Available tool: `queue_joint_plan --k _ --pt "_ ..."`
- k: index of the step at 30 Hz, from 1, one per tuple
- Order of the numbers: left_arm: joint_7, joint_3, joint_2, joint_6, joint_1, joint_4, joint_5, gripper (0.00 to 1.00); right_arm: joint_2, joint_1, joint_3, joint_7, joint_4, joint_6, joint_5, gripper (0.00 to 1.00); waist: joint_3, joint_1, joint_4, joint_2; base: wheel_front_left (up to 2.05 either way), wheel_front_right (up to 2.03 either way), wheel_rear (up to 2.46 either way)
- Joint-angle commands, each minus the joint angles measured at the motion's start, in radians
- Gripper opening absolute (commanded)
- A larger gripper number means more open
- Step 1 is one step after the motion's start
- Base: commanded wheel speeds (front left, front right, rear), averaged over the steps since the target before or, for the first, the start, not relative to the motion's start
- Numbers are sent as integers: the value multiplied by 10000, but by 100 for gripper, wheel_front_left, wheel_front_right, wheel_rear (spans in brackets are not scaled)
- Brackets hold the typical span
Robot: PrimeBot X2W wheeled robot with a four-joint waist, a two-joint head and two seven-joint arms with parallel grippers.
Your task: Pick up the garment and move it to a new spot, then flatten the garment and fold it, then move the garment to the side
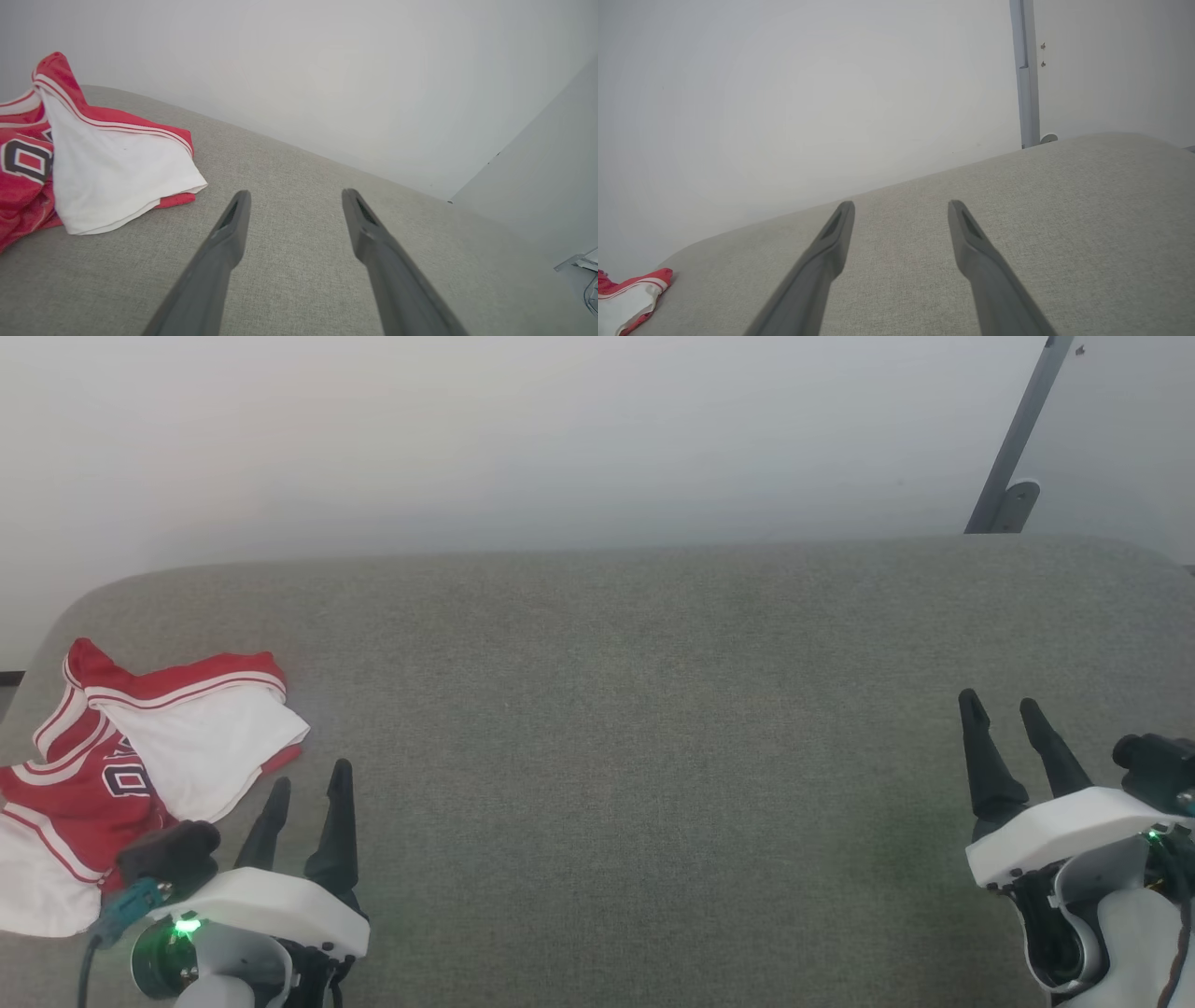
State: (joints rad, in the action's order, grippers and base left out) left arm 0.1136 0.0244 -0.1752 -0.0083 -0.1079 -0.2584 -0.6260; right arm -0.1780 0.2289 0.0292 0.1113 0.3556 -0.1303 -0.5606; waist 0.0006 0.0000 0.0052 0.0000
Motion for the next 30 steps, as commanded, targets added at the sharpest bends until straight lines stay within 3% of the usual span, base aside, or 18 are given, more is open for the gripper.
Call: queue_joint_plan --k 1,30 --pt "90 37 -65 50 -307 96 283 100 -78 235 -41 117 -65 -4 330 100 3 0 6 0 0 0 0" --pt "855 16 -74 -129 -320 -447 2946 100 -252 286 56 896 202 -4 3158 100 -49 0 3 0 0 0 0"
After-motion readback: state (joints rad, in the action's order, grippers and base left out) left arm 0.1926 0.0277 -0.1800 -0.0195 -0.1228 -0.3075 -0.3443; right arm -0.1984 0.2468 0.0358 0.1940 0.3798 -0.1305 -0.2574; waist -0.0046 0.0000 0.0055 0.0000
